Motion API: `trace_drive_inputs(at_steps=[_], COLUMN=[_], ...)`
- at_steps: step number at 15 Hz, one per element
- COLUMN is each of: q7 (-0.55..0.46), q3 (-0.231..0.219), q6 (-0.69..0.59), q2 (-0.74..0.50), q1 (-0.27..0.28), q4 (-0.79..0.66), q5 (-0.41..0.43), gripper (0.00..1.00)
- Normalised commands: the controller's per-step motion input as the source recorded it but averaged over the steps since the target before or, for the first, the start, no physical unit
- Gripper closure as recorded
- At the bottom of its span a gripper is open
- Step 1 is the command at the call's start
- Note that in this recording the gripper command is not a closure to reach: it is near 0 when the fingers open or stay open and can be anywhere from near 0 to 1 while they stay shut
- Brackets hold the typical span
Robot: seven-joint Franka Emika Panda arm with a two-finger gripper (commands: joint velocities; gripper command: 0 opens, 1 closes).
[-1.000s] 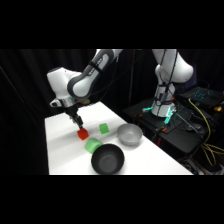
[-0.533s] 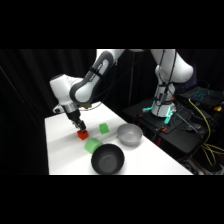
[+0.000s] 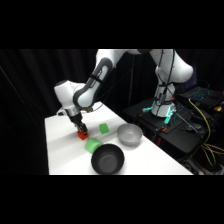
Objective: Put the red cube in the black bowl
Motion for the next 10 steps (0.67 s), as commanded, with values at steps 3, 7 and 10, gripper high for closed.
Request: trace_drive_inputs(at_steps=[3, 7, 10], q7=[-0.14, -0.11, -0.10], q3=[0.029, 0.029, 0.032], q6=[0.20, 0.14, 0.06], q2=[0.00, -0.02, -0.04], q1=[-0.060, -0.050, -0.061], q4=[-0.04, -0.04, -0.03], q5=[0.029, 0.031, 0.053], gripper=[0.00, 1.00, 1.00])
